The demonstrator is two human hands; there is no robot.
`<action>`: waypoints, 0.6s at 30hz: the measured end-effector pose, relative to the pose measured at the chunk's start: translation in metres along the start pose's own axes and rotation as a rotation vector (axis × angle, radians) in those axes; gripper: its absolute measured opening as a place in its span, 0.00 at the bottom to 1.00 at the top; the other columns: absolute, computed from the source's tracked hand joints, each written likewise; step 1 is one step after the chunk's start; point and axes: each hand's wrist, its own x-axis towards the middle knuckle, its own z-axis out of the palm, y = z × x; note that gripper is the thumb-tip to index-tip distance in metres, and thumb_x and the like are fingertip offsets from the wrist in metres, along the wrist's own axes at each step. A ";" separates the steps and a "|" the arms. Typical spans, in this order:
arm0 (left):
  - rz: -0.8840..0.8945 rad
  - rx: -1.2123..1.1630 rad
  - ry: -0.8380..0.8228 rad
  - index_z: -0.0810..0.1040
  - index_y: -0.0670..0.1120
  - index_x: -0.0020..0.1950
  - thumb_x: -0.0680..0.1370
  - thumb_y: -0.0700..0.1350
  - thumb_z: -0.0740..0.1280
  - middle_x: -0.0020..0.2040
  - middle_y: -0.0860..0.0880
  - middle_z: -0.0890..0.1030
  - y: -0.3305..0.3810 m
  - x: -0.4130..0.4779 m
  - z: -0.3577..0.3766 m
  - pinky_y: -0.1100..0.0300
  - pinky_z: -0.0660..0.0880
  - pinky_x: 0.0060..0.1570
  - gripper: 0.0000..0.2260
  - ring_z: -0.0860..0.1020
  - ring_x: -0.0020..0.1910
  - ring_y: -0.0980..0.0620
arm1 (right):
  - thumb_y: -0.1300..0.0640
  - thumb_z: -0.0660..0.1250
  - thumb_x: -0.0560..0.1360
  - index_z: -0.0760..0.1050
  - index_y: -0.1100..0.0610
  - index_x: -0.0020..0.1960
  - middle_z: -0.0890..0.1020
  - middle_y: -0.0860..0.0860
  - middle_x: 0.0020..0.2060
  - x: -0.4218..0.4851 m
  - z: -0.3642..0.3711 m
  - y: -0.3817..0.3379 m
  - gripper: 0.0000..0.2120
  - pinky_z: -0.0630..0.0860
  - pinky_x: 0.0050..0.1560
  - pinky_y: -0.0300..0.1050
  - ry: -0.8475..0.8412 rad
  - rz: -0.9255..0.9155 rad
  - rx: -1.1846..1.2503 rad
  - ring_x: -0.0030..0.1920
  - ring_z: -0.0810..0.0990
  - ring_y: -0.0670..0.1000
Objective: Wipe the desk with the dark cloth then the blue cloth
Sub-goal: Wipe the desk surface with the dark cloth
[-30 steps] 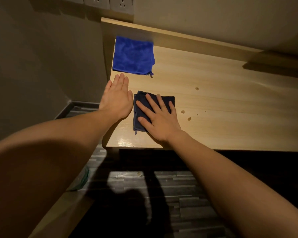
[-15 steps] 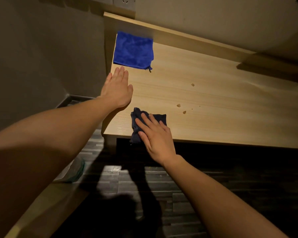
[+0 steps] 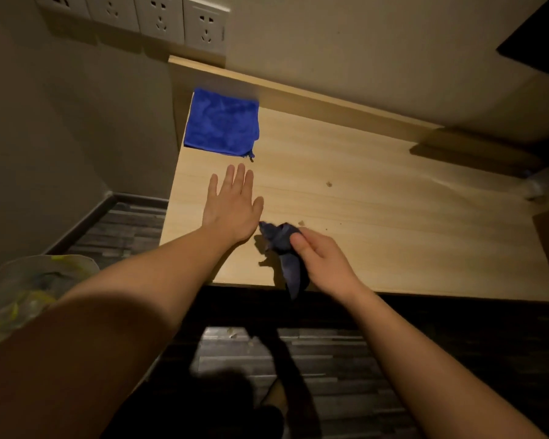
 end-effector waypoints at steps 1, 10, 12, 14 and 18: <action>-0.006 0.037 0.002 0.43 0.45 0.88 0.87 0.58 0.43 0.88 0.45 0.43 0.000 0.000 0.004 0.40 0.40 0.83 0.31 0.41 0.86 0.45 | 0.49 0.59 0.84 0.83 0.54 0.58 0.87 0.49 0.53 0.014 -0.013 0.000 0.16 0.77 0.58 0.48 0.033 -0.015 -0.009 0.55 0.84 0.50; -0.035 0.114 0.030 0.42 0.47 0.88 0.86 0.61 0.40 0.88 0.47 0.43 0.002 0.004 0.008 0.41 0.40 0.83 0.32 0.40 0.86 0.47 | 0.55 0.58 0.87 0.80 0.56 0.64 0.84 0.53 0.55 0.184 -0.104 0.014 0.14 0.70 0.52 0.49 0.121 -0.147 -0.403 0.56 0.79 0.57; -0.048 0.117 0.033 0.42 0.48 0.88 0.86 0.62 0.40 0.88 0.48 0.42 0.004 0.005 0.009 0.42 0.39 0.83 0.33 0.39 0.86 0.48 | 0.54 0.57 0.87 0.78 0.54 0.66 0.83 0.53 0.58 0.223 -0.111 0.021 0.14 0.72 0.59 0.56 0.113 -0.189 -0.489 0.60 0.78 0.58; -0.061 0.119 0.029 0.41 0.49 0.87 0.86 0.62 0.41 0.87 0.49 0.40 0.004 0.005 0.009 0.43 0.38 0.83 0.32 0.37 0.86 0.49 | 0.53 0.55 0.87 0.76 0.52 0.69 0.81 0.53 0.64 0.258 -0.112 0.025 0.16 0.70 0.63 0.59 0.082 -0.218 -0.573 0.66 0.76 0.59; -0.085 0.133 0.010 0.40 0.50 0.87 0.85 0.63 0.43 0.87 0.51 0.38 0.003 0.010 0.010 0.44 0.36 0.83 0.33 0.37 0.85 0.51 | 0.47 0.54 0.88 0.69 0.48 0.78 0.66 0.49 0.80 0.304 -0.103 0.037 0.21 0.60 0.73 0.57 -0.058 -0.259 -0.811 0.80 0.61 0.54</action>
